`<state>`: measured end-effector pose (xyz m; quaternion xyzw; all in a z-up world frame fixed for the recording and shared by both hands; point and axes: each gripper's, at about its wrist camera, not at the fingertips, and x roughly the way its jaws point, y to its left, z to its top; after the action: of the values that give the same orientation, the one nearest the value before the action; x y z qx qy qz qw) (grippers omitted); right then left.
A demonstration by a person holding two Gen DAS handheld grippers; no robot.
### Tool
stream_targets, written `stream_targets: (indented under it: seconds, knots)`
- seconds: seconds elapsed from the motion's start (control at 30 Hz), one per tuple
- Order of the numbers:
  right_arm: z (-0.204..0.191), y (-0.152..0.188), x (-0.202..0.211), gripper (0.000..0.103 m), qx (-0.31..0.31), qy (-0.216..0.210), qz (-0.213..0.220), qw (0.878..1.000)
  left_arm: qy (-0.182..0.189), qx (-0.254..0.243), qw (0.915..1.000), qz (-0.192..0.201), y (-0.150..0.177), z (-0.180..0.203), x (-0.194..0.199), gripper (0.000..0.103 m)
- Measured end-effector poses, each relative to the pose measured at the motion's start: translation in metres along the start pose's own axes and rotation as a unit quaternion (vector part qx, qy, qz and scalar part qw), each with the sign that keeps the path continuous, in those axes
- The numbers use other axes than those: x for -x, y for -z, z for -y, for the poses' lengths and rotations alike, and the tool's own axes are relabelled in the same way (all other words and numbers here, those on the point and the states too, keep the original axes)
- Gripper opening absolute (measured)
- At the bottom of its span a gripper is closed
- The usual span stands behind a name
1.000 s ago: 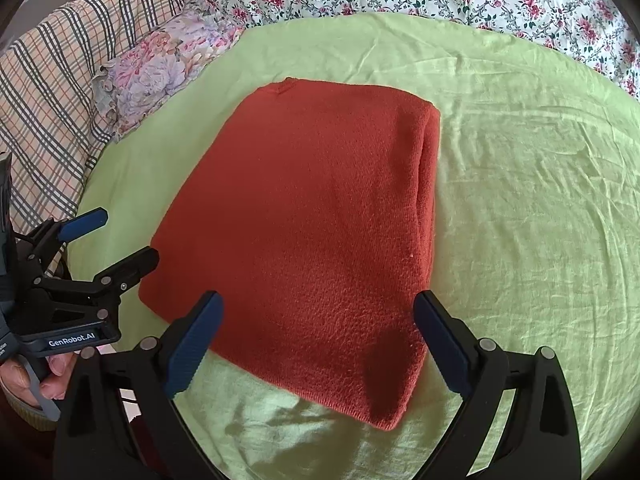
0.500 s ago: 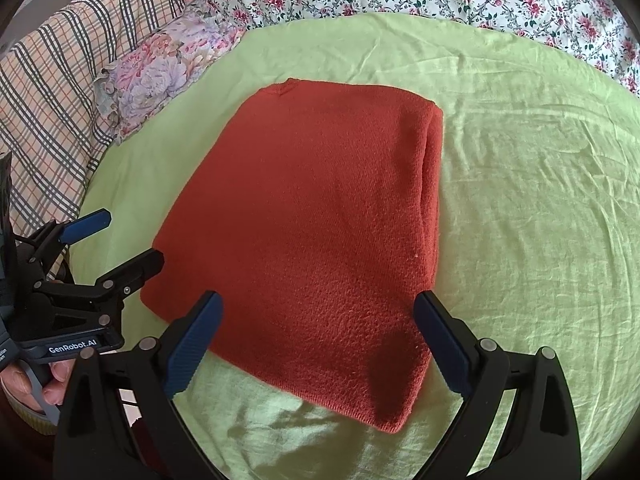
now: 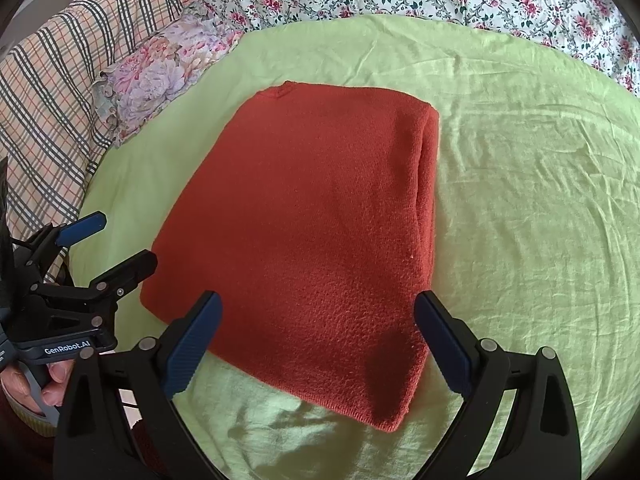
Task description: Fold small clothes
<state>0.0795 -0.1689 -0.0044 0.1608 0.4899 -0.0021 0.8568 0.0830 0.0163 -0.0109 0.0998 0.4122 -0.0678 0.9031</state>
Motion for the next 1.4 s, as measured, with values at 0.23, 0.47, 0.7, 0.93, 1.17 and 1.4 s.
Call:
stream_targets:
  seconds: [0.23,0.47,0.7,0.93,1.17,1.4]
  knots:
    - [0.0005,0.0002,-0.0001,0.097,0.000,0.000,0.001,1.000,0.000,0.000,1.0000,0.001,0.0010,0.0021,0.0014,0.099]
    - [-0.0003,0.0006,0.0003,0.097,-0.003,0.001,0.001,1.000,0.001,-0.001,1.0000,0.001,0.0010,0.0030,0.0013,0.099]
    - [-0.0014,0.0010,0.0005,0.097,-0.004,0.000,0.001,1.000,0.001,0.000,1.0000,0.001,0.0011,0.0041,0.0014,0.099]
    - [-0.0014,0.0010,0.0008,0.097,-0.005,0.000,0.001,1.000,0.001,0.001,1.0000,0.002,0.0005,0.0063,0.0028,0.099]
    - [-0.0015,0.0010,0.0014,0.097,-0.005,0.000,0.002,1.000,0.000,0.000,1.0000,0.002,0.0002,0.0087,0.0030,0.099]
    - [-0.0018,0.0012,0.0015,0.097,-0.005,0.001,0.002,1.000,0.003,0.000,1.0000,0.004,0.0003,0.0088,0.0046,0.099]
